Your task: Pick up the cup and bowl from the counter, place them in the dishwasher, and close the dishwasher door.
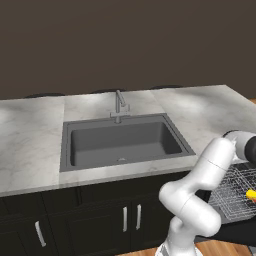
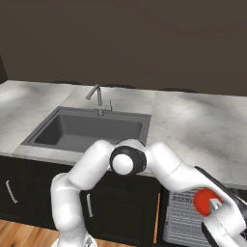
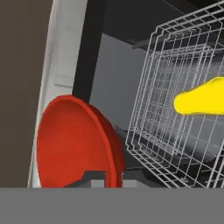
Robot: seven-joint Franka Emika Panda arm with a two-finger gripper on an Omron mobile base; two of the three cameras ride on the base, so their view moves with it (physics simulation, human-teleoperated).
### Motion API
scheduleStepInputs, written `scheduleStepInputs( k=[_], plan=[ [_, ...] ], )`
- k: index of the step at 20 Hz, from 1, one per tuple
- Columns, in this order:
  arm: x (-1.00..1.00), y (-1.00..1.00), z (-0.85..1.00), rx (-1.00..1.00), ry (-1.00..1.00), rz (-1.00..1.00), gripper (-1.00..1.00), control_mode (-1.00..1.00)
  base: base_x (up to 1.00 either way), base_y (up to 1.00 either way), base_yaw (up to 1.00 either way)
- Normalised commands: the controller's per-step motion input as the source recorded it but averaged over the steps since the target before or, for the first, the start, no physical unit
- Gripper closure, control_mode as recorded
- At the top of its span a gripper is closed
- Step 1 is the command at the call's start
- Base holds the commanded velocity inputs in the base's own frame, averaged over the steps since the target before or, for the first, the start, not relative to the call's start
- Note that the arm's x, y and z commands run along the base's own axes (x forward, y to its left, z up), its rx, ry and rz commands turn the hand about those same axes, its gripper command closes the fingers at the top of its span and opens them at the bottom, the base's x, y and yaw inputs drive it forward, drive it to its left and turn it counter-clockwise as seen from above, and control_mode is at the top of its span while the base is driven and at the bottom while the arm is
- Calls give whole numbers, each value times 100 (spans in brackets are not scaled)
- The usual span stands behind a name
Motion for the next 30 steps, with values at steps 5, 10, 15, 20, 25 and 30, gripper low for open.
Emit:
scheduleStepInputs(
  k=[5,10,15,20,25,30],
  plan=[
    [0,7,-51,0,11,0,100,-100,0,0,0],
    [11,5,-41,-1,12,0,100,-100,0,0,0],
    [27,8,-41,-1,12,0,100,-100,0,0,0],
    [51,4,-45,-2,13,0,100,-100,0,0,0],
    [44,0,-49,-2,13,0,100,-100,0,0,0],
    [6,0,-57,0,5,3,100,-100,0,0,0]
  ],
)
